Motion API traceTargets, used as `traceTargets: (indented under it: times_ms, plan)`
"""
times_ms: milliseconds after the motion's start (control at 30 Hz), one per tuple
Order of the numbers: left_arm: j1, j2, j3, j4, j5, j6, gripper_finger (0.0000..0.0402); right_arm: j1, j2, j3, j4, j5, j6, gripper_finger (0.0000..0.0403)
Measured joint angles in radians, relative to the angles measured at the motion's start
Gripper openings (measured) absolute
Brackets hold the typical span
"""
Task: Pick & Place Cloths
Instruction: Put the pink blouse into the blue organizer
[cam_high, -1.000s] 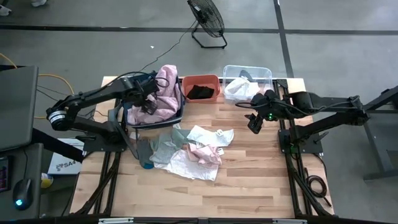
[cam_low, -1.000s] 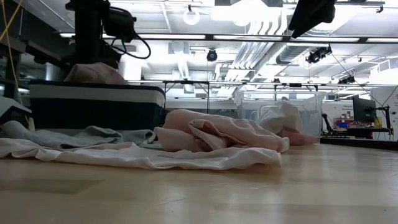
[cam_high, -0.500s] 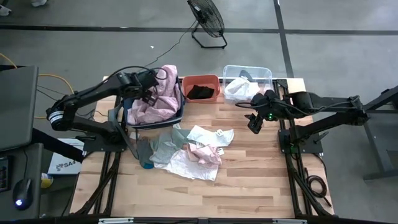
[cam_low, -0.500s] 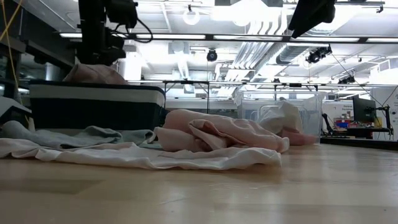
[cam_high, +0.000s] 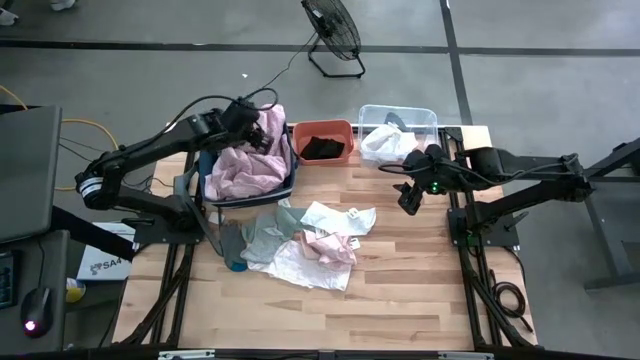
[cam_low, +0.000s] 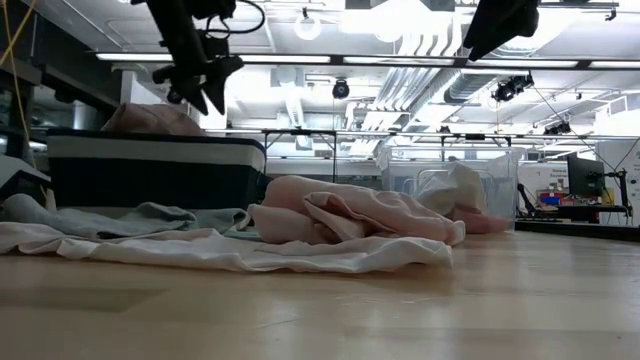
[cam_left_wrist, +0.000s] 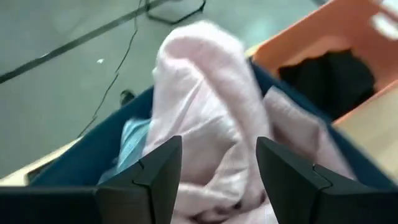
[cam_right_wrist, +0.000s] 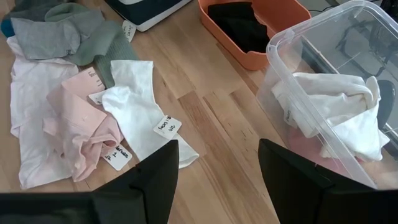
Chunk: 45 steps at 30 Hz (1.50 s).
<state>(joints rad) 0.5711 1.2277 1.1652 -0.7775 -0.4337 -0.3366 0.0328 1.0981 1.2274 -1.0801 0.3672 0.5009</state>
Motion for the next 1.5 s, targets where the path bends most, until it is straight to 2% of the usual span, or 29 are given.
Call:
traceTargets:
  times_ms: [333, 600, 733, 1033, 1200, 1500]
  plan:
    - [0.131, 0.121, 0.0, 0.214, 0.037, 0.071, 0.02, 0.0, 0.0, 0.0, 0.0, 0.0, 0.0, 0.0212]
    - [0.258, 0.18, 0.0, 0.318, 0.176, 0.068, 0.02, 0.0, 0.0, 0.0, 0.0, 0.0, 0.0, 0.0212]
    - [0.307, 0.186, 0.0, 0.35, 0.319, 0.073, 0.02, 0.0, 0.0, 0.0, 0.0, 0.0, 0.0, 0.0212]
    - [0.4, 0.199, 0.0, 0.402, 0.415, 0.184, 0.0223, 0.0, 0.0, 0.0, 0.0, 0.0, 0.0, 0.0212]
    - [0.45, 0.237, 0.0, 0.43, 0.548, 0.233, 0.0237, 0.0, 0.0, 0.0, 0.0, 0.001, 0.0, 0.0212]
    - [0.45, 0.322, 0.0, 0.445, 0.576, 0.265, 0.024, 0.0, 0.0, 0.0, 0.0, 0.001, 0.002, 0.0212]
